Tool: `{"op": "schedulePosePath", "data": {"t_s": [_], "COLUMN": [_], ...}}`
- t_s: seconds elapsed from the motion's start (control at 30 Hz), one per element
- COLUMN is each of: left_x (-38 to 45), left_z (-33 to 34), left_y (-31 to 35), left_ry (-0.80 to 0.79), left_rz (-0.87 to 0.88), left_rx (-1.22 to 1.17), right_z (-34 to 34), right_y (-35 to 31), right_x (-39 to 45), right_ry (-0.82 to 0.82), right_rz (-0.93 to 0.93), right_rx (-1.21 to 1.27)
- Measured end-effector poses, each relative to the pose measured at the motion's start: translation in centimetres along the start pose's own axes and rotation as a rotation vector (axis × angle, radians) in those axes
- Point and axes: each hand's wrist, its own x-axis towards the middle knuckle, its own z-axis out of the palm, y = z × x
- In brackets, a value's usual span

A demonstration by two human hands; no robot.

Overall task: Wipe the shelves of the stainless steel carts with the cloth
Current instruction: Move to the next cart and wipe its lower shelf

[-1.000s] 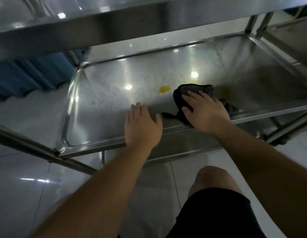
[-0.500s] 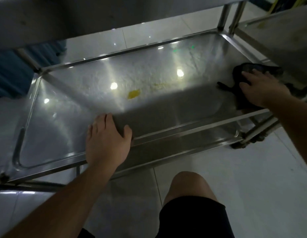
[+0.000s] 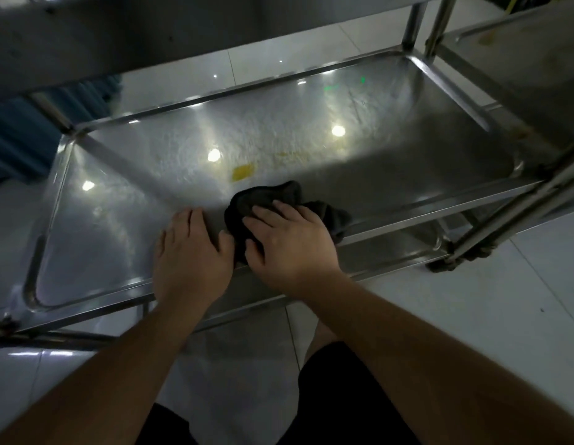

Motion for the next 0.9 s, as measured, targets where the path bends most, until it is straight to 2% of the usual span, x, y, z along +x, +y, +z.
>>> {"op": "schedulePosePath", "data": {"t_s": [0.1,0.17,0.3,0.4,0.53,0.63,0.7,0.83,0.9], "left_x": [-0.1,-0.1,-0.1,0.0,-0.1,0.0,0.1,0.3,0.3], "left_z": [-0.1,0.0,-0.1,-0.1,0.1,0.5,0.7,0.8,0.8], "left_y": [-0.1,-0.1,0.0,0.0,-0.1,-0.4,-0.6,-0.9,-0.8], "left_ry": [-0.009,-0.015,-0.027,-0.040,-0.038,-0.030,-0.032,-0.016,-0.016], "left_rz": [0.007,0.010,0.013,0.010,0.018,0.020,0.016,0.021,0.021], "left_rx": [-0.005,0.002,0.008,0.014,0.015,0.010,0.007,-0.001,-0.010], "right_z": [-1.5,-3.4,-8.7,-11.1,-11.3,-10.2,-9.1,-6.6,-6.2], "right_y": [4.1,9.2,21.2,26.9,29.0,27.9,25.6,20.2,20.3], "right_x": [-1.5,-2.1,-3.1,-1.9,1.9,5.9,8.7,9.4,7.1], "right_ry": [0.051,0.040,0.000,-0.098,-0.121,-0.096,-0.101,-0.145,-0.171], "right_rz": [-0.012,0.072,0.458,0.724,0.835,0.807,0.724,0.328,0.167], "right_rx": [-0.015,-0.041,-0.178,-0.223,-0.167,-0.130,-0.141,-0.178,-0.156]}}
